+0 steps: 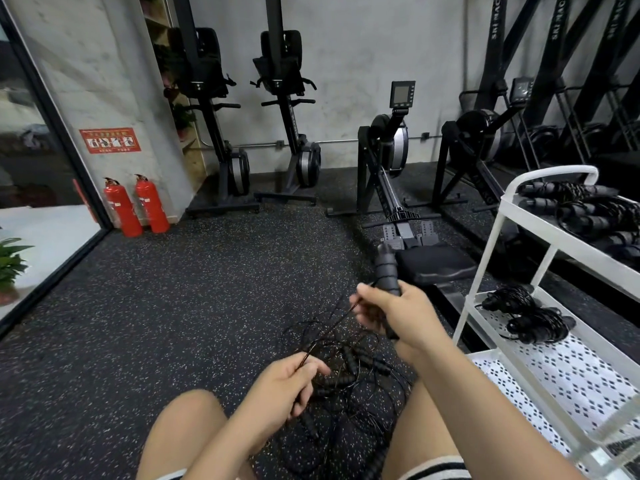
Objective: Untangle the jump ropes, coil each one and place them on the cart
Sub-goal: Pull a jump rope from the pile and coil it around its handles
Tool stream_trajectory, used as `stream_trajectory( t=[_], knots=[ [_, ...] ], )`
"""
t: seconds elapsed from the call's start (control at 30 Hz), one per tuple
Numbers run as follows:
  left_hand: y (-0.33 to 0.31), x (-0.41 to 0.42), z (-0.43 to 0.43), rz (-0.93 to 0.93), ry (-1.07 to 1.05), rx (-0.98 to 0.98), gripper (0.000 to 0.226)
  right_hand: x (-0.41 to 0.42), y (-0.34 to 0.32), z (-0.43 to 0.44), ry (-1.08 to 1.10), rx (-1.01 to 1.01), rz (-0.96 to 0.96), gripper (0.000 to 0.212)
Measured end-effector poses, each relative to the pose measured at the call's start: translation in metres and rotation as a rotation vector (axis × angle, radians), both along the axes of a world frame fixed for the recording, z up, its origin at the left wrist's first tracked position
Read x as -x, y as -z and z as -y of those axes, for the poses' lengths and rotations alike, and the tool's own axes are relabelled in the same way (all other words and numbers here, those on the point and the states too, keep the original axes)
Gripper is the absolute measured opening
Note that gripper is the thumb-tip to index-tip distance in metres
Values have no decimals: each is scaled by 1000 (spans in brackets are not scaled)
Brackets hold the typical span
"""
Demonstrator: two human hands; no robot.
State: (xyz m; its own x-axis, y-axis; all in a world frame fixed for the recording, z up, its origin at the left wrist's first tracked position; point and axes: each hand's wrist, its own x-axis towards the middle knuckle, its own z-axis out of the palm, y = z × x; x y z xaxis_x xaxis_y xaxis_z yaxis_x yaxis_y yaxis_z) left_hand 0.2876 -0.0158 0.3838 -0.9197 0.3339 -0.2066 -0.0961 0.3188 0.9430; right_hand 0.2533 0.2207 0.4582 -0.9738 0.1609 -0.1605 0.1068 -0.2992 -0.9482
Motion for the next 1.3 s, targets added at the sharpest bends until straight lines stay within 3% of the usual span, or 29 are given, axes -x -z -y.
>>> stream_trajectory(
  t=[0.2,0.4,0.5,0.6,0.8,1.0,1.1,1.3],
  knots=[
    [10,-11,9,-38,-29,-63,30,16,-17,-18,108,129,-23,14],
    [-8,-15,1,-4,-15,-234,38,4,17,-3,-42,112,61,39],
    [-25,-11,-9,5,-23,-304,42,-16,41,13,-100,76,53,35],
    [-38,-2,-18,48,-53,-417,43,-37,60,26,-148,65,23,27],
    [-58,30,-33,201,-177,-689,32,-68,80,47,-239,116,62,35],
    [-53,75,-35,335,-304,-776,34,-83,82,56,-283,-9,88,23],
    [-36,95,-31,325,-369,-706,35,-85,77,55,-319,-130,67,20],
    [-3,93,-23,255,-340,-318,50,-80,50,50,-358,-31,39,18]
  ],
)
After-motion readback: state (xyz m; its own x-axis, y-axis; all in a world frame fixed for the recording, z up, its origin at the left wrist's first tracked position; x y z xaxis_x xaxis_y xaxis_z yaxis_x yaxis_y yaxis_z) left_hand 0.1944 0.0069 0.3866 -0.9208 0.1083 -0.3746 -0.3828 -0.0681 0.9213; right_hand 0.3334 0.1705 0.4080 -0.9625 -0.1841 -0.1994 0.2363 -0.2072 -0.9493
